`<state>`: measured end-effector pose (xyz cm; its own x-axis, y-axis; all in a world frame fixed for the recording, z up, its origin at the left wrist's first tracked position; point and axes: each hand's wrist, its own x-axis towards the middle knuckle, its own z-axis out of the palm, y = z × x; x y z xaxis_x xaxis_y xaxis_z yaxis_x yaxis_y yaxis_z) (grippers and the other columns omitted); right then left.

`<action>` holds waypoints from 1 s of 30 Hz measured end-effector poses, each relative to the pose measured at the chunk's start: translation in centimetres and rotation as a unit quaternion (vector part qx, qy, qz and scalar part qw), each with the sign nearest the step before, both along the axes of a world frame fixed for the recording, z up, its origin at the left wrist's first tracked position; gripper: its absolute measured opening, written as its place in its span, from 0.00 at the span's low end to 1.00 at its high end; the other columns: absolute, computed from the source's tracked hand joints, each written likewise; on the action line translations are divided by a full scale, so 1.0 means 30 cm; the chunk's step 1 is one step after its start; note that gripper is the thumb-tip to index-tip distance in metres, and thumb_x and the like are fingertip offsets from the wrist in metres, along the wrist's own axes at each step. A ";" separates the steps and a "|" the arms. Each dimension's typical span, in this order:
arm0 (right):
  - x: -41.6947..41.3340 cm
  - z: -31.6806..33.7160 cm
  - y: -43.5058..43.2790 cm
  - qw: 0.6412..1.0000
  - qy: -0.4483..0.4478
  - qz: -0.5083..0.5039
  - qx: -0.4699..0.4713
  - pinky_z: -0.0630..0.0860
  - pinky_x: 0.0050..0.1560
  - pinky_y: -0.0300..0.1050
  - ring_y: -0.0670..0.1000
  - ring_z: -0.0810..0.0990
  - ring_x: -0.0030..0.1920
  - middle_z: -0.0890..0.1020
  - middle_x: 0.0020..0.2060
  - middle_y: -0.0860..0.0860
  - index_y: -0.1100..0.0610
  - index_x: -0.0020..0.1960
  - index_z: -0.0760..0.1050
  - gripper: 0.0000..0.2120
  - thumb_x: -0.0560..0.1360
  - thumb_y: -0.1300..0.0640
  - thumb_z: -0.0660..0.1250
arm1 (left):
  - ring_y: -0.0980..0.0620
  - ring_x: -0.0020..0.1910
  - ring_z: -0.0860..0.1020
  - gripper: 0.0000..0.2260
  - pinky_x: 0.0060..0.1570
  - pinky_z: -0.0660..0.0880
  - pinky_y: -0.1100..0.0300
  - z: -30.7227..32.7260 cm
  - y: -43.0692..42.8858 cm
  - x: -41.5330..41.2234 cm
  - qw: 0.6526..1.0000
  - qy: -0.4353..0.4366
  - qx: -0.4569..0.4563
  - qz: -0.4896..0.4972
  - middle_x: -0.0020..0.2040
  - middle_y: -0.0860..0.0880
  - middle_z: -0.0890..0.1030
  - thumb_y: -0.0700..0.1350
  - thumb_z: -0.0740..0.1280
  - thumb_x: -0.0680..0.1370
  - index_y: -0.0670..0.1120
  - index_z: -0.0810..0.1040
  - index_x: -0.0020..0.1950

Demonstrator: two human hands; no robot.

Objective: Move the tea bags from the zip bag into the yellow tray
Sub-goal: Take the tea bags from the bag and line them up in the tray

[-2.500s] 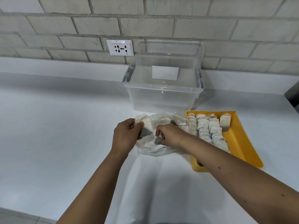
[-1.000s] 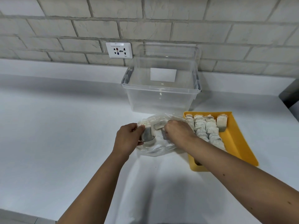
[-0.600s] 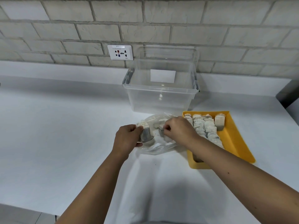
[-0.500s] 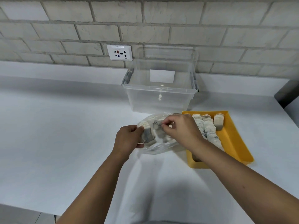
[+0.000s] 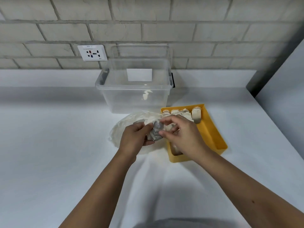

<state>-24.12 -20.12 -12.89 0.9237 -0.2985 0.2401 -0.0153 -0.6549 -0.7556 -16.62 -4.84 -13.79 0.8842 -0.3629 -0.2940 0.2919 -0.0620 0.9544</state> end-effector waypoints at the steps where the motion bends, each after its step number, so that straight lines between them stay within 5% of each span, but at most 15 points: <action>1: -0.005 0.004 -0.017 0.998 0.029 -0.027 0.051 0.79 0.45 0.40 0.46 0.81 0.40 0.79 0.49 0.43 0.48 0.59 0.79 0.20 0.68 0.50 0.77 | 0.42 0.45 0.85 0.09 0.43 0.83 0.55 0.003 -0.021 -0.007 1.000 -0.003 -0.001 -0.003 0.45 0.37 0.84 0.44 0.69 0.79 0.39 0.84 0.47; 3: -0.011 0.012 -0.043 0.979 0.090 -0.051 0.177 0.81 0.42 0.43 0.48 0.82 0.38 0.79 0.51 0.44 0.49 0.62 0.76 0.26 0.67 0.47 0.78 | 0.45 0.41 0.84 0.09 0.43 0.83 0.54 0.013 -0.060 -0.019 1.000 -0.005 -0.004 -0.008 0.40 0.41 0.83 0.44 0.69 0.79 0.39 0.84 0.45; 6: -0.024 0.023 -0.081 0.947 0.079 -0.062 0.305 0.80 0.34 0.44 0.47 0.80 0.31 0.83 0.47 0.50 0.57 0.62 0.78 0.20 0.73 0.50 0.73 | 0.47 0.41 0.84 0.08 0.43 0.83 0.55 0.023 -0.119 -0.037 1.000 -0.011 -0.006 -0.022 0.39 0.43 0.83 0.43 0.69 0.79 0.42 0.83 0.42; 10: -0.041 0.030 -0.156 0.972 0.023 -0.085 0.216 0.81 0.33 0.44 0.46 0.81 0.31 0.83 0.37 0.48 0.53 0.45 0.81 0.02 0.74 0.56 0.73 | 0.43 0.48 0.85 0.07 0.44 0.83 0.55 0.028 -0.194 -0.057 0.998 -0.017 -0.006 -0.054 0.47 0.40 0.86 0.44 0.69 0.80 0.42 0.85 0.47; 16: -0.077 0.057 -0.334 0.991 -0.016 -0.121 0.059 0.72 0.39 0.30 0.41 0.77 0.34 0.82 0.35 0.44 0.54 0.42 0.82 0.05 0.69 0.54 0.77 | 0.46 0.45 0.85 0.08 0.37 0.82 0.59 0.026 -0.275 -0.051 0.999 -0.021 0.001 -0.037 0.48 0.38 0.85 0.43 0.69 0.79 0.40 0.84 0.46; 19: -0.101 0.043 -0.417 0.990 0.070 -0.111 -0.056 0.69 0.36 0.34 0.41 0.76 0.37 0.80 0.36 0.43 0.52 0.43 0.82 0.06 0.71 0.50 0.75 | 0.48 0.42 0.84 0.08 0.37 0.82 0.59 0.018 -0.281 -0.035 0.999 -0.024 0.007 -0.029 0.43 0.41 0.85 0.43 0.69 0.79 0.41 0.84 0.44; 27: -0.039 -0.082 -0.492 0.940 0.168 -0.111 -0.275 0.66 0.55 0.46 0.52 0.69 0.59 0.77 0.56 0.48 0.49 0.51 0.83 0.11 0.74 0.43 0.69 | 0.52 0.42 0.85 0.06 0.36 0.80 0.62 -0.005 -0.276 -0.014 0.999 -0.018 0.023 -0.022 0.43 0.48 0.87 0.44 0.69 0.80 0.46 0.85 0.47; 30: 0.003 -0.120 -0.519 0.940 0.161 -0.140 -0.266 0.62 0.62 0.49 0.54 0.62 0.68 0.72 0.67 0.48 0.47 0.50 0.83 0.10 0.73 0.44 0.70 | 0.54 0.38 0.84 0.06 0.34 0.79 0.63 -0.015 -0.277 -0.007 0.999 -0.018 0.026 -0.028 0.40 0.48 0.85 0.43 0.69 0.80 0.44 0.85 0.46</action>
<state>-24.04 -35.69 -16.49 0.8769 -0.4577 0.1468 -0.4152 -0.8751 -0.2485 -16.84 -13.15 -14.23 0.8739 -0.3967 -0.2810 0.2513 -0.1262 0.9596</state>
